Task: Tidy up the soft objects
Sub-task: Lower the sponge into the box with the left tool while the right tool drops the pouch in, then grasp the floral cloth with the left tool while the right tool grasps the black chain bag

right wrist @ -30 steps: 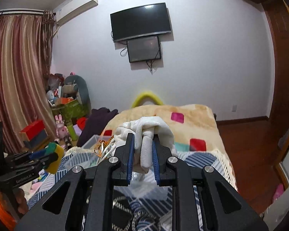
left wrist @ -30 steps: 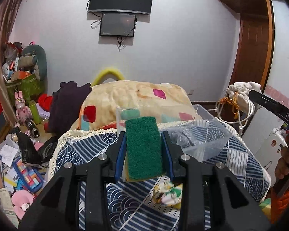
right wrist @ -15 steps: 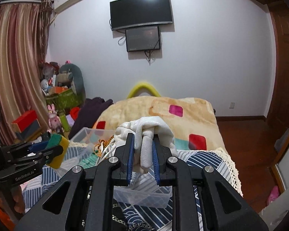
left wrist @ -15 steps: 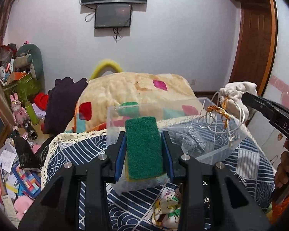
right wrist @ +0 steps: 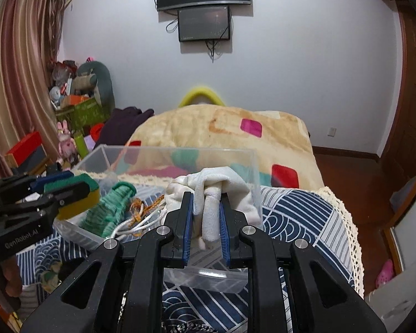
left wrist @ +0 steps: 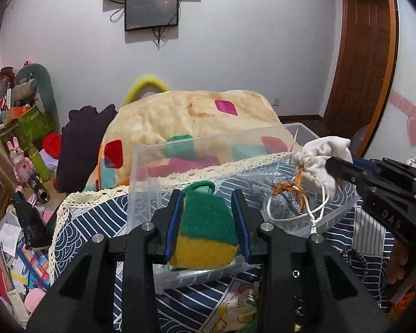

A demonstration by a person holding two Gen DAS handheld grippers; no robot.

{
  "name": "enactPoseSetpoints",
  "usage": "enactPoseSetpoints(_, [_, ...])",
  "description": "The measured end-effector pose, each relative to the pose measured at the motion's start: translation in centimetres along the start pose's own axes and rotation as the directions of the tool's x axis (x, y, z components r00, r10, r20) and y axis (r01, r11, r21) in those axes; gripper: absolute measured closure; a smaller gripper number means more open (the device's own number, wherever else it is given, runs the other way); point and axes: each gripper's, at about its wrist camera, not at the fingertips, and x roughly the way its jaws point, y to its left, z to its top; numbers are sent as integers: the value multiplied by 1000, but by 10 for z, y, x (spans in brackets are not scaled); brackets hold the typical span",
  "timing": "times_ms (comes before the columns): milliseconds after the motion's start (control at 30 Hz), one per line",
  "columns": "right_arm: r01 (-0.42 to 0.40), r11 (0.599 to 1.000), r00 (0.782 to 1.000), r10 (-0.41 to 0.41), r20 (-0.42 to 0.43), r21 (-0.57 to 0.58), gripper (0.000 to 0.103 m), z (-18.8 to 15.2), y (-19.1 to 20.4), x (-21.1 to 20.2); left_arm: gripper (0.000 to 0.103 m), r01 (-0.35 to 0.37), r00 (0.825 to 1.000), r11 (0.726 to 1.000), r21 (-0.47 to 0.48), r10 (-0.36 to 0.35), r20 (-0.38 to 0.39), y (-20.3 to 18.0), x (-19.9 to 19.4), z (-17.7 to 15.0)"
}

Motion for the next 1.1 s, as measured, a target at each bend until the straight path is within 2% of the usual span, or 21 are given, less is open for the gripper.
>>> enactPoseSetpoints(200, [-5, 1000, 999, 3, -49, -26, 85, -4, 3, 8, 66, -8, 1000, 1000, -1, 8, -6, -1, 4, -2])
enactPoseSetpoints(300, [-9, 1000, 998, 8, -63, -12, 85, -4, -1, 9, 49, -3, 1000, 1000, 0, 3, -14, -2, 3, -2])
enactPoseSetpoints(567, [-44, 999, 997, 45, -65, 10, 76, -2, -3, 3, 47, 5, 1000, 1000, 10, -4, -11, -3, -3, -6])
enactPoseSetpoints(667, [-35, 999, 998, 35, -49, 3, 67, -2, -2, -2, 46, 8, 1000, 1000, 10, -8, -6, -5, -8, -6])
enactPoseSetpoints(733, [-32, 999, 999, 32, -26, 5, 54, -1, -2, -9, 40, 12, 1000, 1000, 10, -12, 7, -5, -15, -6])
enactPoseSetpoints(800, [-40, 999, 999, 40, -9, 10, 48, 0, -4, -14, 36, 16, 1000, 1000, 6, -17, 26, -6, -23, -6])
enactPoseSetpoints(933, [-52, 999, 998, 52, 19, 3, 43, 2, -2, -28, 28, 16, 998, 1000, 6, -16, 55, -6, -40, -7])
enactPoseSetpoints(1033, [-67, 998, 997, 67, 38, 3, 35, 1, -1, -38, 28, 23, 997, 1000, 6, -23, 73, -5, -52, -9])
enactPoseSetpoints(1100, [-78, 997, 996, 78, 52, -3, 33, -2, 1, -47, 28, 21, 997, 1000, 15, -22, 79, -6, -61, -12])
